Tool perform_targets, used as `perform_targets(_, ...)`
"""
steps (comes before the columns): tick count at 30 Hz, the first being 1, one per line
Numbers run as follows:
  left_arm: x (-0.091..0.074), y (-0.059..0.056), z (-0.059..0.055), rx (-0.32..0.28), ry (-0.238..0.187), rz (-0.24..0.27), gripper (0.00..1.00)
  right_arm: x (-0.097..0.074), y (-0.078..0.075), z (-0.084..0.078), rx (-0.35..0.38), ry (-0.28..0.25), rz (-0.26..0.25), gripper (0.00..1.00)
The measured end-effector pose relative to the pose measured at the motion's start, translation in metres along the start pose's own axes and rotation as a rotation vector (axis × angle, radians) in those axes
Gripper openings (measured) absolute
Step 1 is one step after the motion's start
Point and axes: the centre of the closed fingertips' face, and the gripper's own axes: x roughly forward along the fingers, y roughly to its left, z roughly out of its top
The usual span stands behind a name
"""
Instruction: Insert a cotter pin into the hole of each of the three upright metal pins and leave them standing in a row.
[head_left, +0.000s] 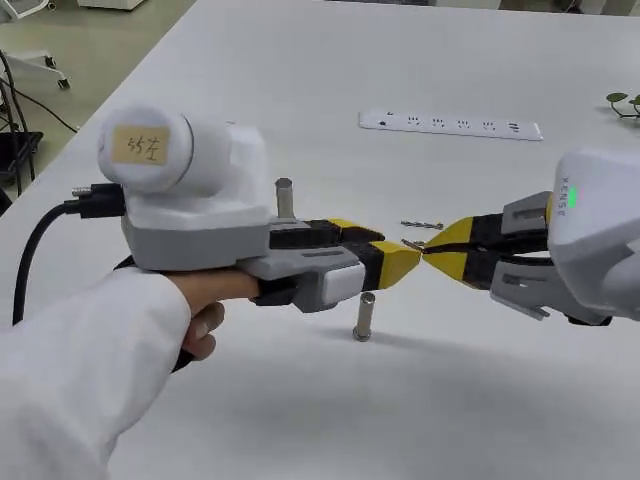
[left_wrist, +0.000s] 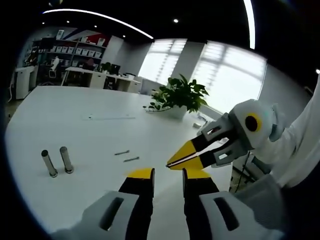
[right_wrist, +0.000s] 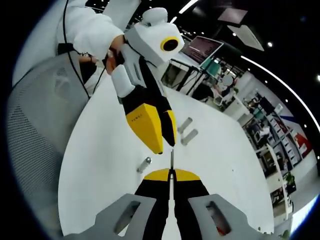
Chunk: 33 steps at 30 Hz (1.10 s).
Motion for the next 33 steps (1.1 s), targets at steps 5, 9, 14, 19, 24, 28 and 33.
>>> perform_targets(5,0.002,-0.001,0.001,-0.031,-0.001,-0.017,0.09,-0.002,-0.001,0.005,-0.023,-0.008,-0.006,0.0)
perform_targets(9,0.004,-0.002,0.002,-0.049,-0.004,-0.023,0.07,-0.003,-0.002,0.007,-0.035,-0.007,-0.011,0.0)
perform_targets(14,0.007,-0.005,0.006,-0.096,-0.02,-0.048,0.03,-0.003,-0.002,0.009,-0.066,-0.002,-0.019,0.0)
perform_targets(19,0.008,-0.002,0.007,-0.124,-0.022,-0.043,0.0,-0.003,-0.002,0.01,-0.076,-0.001,-0.025,0.0)
perform_targets(24,0.008,-0.001,0.006,-0.158,-0.018,-0.04,0.0,-0.003,-0.003,0.01,-0.099,0.006,-0.027,0.0)
perform_targets(28,0.009,-0.001,0.006,-0.169,-0.014,-0.038,0.0,-0.003,-0.003,0.01,-0.103,0.007,-0.029,0.0)
perform_targets(33,0.007,-0.001,0.005,-0.176,-0.004,-0.048,0.0,-0.004,0.0,0.012,-0.113,0.001,-0.023,0.0)
